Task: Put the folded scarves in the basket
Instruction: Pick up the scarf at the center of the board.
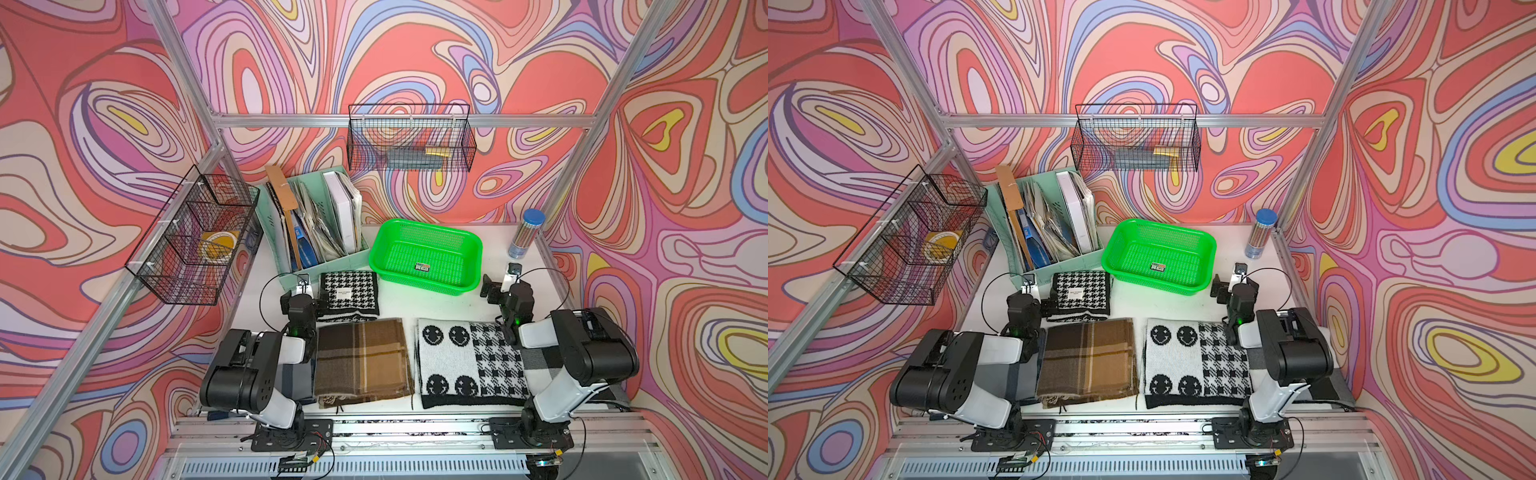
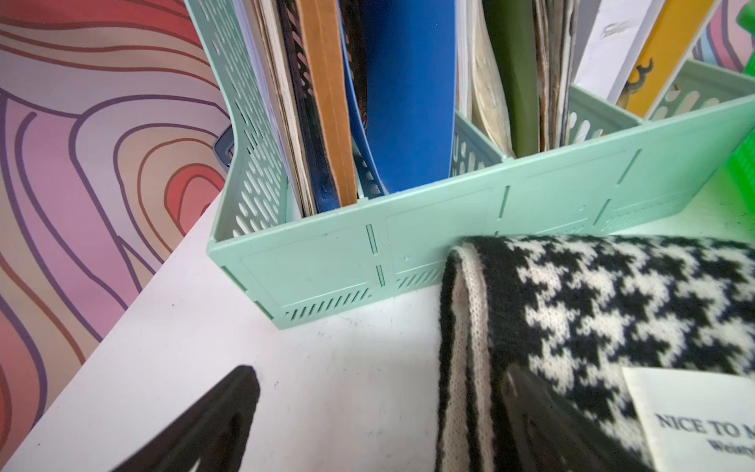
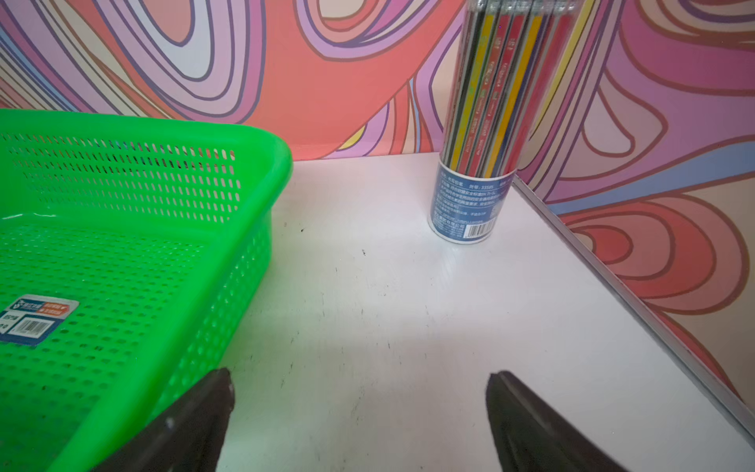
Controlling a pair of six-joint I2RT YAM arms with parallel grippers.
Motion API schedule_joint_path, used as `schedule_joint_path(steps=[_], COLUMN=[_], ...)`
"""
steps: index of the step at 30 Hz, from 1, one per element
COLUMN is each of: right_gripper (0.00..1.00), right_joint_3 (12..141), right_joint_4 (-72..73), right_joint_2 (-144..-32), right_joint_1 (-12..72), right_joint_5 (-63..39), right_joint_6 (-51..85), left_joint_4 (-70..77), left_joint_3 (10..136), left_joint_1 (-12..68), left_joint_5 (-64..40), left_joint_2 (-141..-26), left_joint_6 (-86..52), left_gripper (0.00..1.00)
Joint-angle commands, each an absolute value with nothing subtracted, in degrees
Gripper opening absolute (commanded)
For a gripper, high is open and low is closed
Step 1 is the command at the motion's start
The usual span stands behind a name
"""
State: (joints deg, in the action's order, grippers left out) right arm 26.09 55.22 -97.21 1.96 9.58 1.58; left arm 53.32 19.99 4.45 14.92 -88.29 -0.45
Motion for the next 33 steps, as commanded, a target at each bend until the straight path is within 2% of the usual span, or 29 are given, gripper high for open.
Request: schedule_joint_path(steps=[1, 26, 30, 33], right_gripper=[0.98, 0.98, 0.98, 0.98], right_joint_3=[26.72, 26.13, 25.46, 26.42], right_joint_4=[54.67, 55.87, 48.93, 36.92], right_joint_2=[-97.22, -96.78, -88.31, -79.77], right_joint_1=[1.65, 1.67, 1.76, 1.75], right_joint_5=[9.01, 8.57, 7.53, 11.44], right_joint_6=[1.82, 1.09, 1.49, 5.23], left_joint_4=[53.80, 54.75, 56.94, 48.91], left_joint_3=[20.48, 20.00, 16.46, 16.16], left_joint_1=[4.04, 4.04, 5.10, 7.85], left_joint_5=[14.50, 15.08, 16.24, 21.59], left_joint_2=[-88.63, -88.36, -82.47, -70.59], left_joint_6=[-0.82, -0.94, 0.01, 0.96], left_gripper=[0.99, 0.99, 0.99, 0.99])
